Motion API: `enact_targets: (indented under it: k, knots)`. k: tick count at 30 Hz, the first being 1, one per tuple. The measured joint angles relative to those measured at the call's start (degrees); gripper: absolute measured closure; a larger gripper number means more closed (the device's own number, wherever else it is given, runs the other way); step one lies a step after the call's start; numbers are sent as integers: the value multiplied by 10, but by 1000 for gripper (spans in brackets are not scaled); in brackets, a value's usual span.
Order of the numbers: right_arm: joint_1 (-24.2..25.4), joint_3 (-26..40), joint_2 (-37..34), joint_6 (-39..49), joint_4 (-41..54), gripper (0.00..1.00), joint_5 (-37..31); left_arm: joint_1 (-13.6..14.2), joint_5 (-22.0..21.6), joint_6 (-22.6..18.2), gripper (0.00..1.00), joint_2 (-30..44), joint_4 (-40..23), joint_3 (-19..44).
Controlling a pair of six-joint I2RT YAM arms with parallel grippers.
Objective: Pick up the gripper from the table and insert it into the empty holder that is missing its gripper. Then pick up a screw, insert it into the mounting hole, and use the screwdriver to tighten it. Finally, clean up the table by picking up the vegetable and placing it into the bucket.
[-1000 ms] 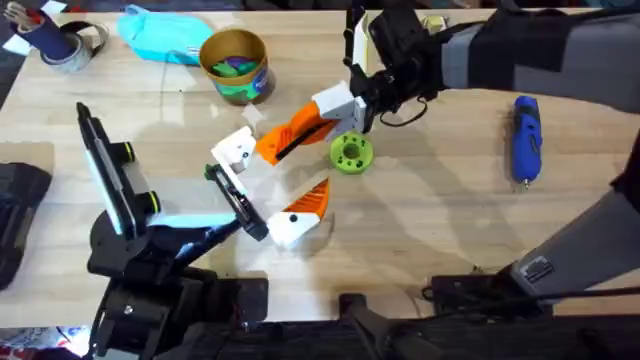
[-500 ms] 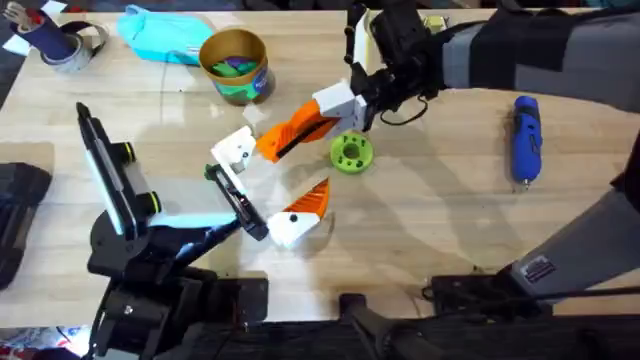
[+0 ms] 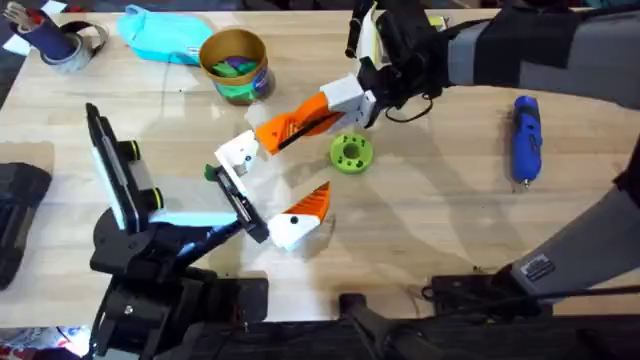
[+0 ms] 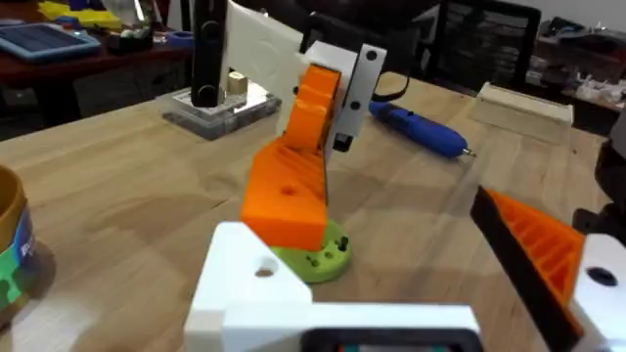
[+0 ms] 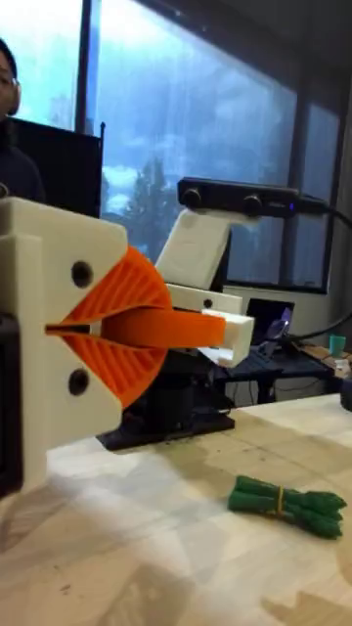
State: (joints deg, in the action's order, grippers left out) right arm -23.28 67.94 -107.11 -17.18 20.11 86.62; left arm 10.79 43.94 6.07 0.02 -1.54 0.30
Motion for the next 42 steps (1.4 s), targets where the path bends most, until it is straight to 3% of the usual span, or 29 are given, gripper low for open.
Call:
enact_targets:
  k: [9,24,42]
  knots:
    - [-15,0,0,-5,-3,992,-30,-1,-14,6,8,0,-4,0]
    - [-27,0,-13,-9,-11,992,-20,-4,-29,10,8,0,-6,0]
    - [-45,-1,-14,-115,-139,992,0,-4,-31,-1,8,0,11,0]
